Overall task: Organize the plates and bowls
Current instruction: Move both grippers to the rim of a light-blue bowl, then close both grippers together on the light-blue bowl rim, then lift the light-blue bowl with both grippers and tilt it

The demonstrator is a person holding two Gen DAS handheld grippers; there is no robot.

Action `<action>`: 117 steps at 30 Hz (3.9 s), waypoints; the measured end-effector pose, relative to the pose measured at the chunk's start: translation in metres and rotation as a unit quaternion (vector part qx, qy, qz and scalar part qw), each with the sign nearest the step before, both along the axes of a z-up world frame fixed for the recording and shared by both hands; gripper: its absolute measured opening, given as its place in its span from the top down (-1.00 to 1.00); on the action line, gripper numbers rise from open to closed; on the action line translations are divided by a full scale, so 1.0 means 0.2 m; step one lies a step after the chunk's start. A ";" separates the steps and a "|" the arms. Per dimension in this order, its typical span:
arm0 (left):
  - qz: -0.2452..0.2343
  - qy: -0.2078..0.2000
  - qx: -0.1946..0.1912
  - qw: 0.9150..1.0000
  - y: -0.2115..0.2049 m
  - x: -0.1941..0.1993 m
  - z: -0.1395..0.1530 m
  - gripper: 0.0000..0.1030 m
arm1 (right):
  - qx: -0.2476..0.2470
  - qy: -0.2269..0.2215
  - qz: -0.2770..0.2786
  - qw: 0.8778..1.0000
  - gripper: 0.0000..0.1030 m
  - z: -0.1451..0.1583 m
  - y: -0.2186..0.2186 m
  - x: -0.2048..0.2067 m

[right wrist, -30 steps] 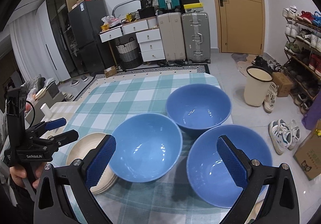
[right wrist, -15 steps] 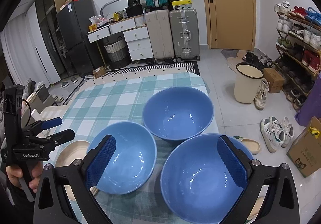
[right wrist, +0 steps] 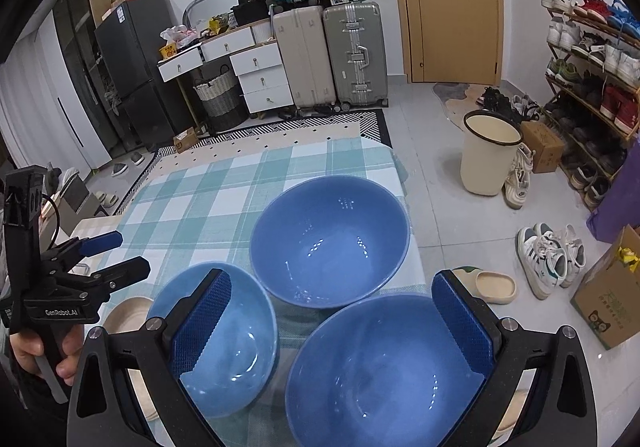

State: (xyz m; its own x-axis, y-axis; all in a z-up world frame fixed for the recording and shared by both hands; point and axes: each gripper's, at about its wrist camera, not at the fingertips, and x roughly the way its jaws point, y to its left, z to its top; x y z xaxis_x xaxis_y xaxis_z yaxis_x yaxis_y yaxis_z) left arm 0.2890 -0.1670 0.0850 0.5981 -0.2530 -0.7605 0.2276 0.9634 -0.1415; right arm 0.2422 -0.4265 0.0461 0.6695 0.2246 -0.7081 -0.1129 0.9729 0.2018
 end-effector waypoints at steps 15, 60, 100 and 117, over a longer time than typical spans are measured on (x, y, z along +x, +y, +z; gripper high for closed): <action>-0.011 0.037 0.012 0.999 -0.18 0.29 -0.16 -0.97 | 0.004 0.037 -0.006 0.999 -0.99 -0.14 -0.09 0.21; -0.069 0.072 0.018 0.995 -0.52 0.49 -0.38 0.59 | -0.019 0.070 0.004 0.997 0.47 -0.40 -0.15 0.42; -0.065 -0.012 0.000 0.998 -0.48 0.18 0.05 0.59 | -0.050 -0.022 -0.002 0.999 0.47 -0.03 -0.11 0.13; -0.057 -0.043 -0.004 0.997 -0.40 -0.08 0.25 0.59 | -0.056 -0.055 0.005 0.997 0.47 0.14 -0.03 -0.06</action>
State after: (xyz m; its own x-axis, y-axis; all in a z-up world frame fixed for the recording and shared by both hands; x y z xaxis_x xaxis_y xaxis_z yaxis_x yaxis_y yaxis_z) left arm 0.2724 -0.2469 0.1358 0.6286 -0.3280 -0.7051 0.3467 0.9298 -0.1235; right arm 0.2310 -0.4316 0.0743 0.7423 0.1553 -0.6518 -0.1385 0.9873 0.0775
